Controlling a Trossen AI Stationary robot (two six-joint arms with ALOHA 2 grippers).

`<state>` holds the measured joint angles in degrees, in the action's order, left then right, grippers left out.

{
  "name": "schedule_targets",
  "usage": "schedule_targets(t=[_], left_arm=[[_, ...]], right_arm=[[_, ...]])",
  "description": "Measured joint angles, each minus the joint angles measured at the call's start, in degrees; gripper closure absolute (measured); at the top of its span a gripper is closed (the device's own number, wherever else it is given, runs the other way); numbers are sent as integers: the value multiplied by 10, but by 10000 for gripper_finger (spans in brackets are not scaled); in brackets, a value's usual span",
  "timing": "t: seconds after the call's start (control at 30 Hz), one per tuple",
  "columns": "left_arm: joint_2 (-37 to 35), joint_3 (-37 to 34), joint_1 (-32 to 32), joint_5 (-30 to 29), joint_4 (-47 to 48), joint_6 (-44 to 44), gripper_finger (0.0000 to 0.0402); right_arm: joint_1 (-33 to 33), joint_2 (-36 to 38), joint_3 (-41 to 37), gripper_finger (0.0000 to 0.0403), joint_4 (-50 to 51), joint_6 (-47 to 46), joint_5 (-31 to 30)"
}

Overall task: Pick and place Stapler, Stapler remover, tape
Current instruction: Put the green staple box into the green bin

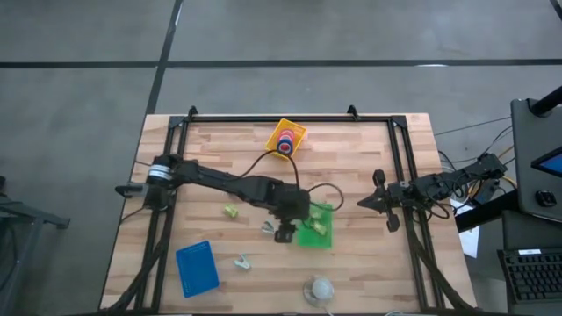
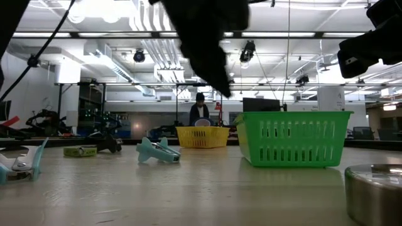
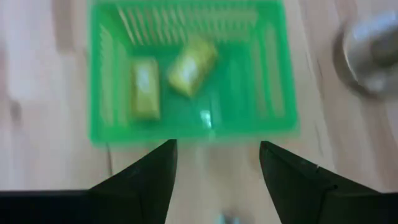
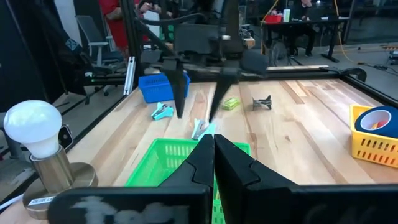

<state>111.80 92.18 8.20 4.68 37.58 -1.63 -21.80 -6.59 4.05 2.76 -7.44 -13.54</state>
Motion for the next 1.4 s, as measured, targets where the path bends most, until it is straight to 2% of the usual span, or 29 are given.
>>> schedule_targets(t=[0.17, 0.43, 0.6, 0.73, 1.0, 1.23, 1.4], left_arm=[[-51, -45, 26, -11, 78, 6, 170], [-163, -212, 37, -141, 131, -30, 170], [-216, -317, 32, -142, 132, -34, 170], [-239, -369, 32, -131, 130, -40, 170], [-235, -412, 27, -133, 117, -27, 170], [-233, -437, 23, -134, 66, -21, 170], [-226, -438, 21, -111, 43, -20, 170]], right_arm=[[0, 0, 0, 394, 1, 0, 0], [0, 0, 0, 394, 0, 0, 0], [0, 0, 0, 394, 0, 0, 0], [0, 0, 0, 394, 0, 0, 0], [0, 0, 0, 394, 0, 0, 0], [0, 0, 0, 394, 0, 0, 0], [0, 0, 0, 394, 0, 0, 0]])
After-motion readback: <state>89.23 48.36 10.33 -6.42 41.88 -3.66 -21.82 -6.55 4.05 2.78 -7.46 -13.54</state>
